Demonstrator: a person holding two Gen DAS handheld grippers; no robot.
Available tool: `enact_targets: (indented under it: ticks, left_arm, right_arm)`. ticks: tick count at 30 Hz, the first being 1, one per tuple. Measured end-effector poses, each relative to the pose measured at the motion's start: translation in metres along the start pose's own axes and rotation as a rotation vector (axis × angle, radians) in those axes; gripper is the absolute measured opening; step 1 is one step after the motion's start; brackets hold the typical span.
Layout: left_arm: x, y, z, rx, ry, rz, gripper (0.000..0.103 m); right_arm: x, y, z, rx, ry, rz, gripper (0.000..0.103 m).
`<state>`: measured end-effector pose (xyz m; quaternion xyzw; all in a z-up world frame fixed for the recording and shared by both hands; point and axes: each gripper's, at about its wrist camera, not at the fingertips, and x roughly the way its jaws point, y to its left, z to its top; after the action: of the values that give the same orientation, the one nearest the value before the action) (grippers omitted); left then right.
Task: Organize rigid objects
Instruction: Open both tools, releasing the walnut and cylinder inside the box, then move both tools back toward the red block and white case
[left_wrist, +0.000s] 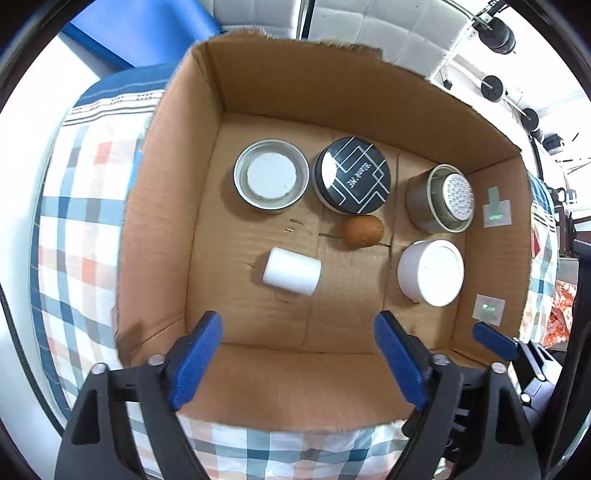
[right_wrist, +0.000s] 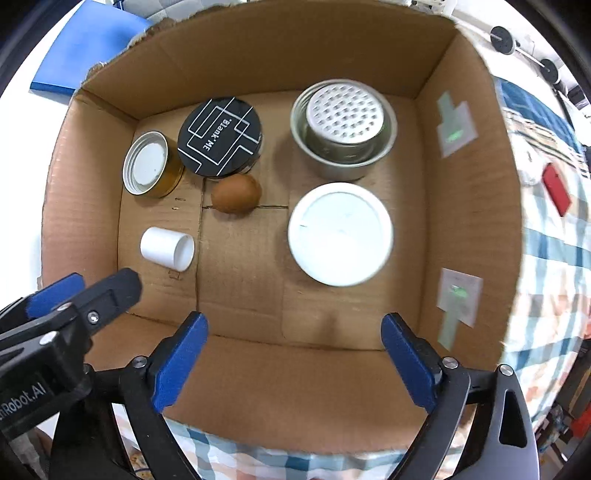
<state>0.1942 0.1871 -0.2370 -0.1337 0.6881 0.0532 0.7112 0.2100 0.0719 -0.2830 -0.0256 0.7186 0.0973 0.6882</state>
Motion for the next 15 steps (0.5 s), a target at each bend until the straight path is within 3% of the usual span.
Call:
enact_targets:
  ticks: [2,15]
  left_arm:
    - [-0.011,0.006,-0.003,0.012,-0.020,0.019,0.103]
    - [-0.073,-0.013,-0.030,0.045,-0.142,0.047,0.103]
  right_arm:
    - [-0.011,-0.002,-0.002,0.001,-0.022,-0.012,0.103]
    - [-0.090,-0.027,-0.032,-0.029,-0.164,-0.019,0.103]
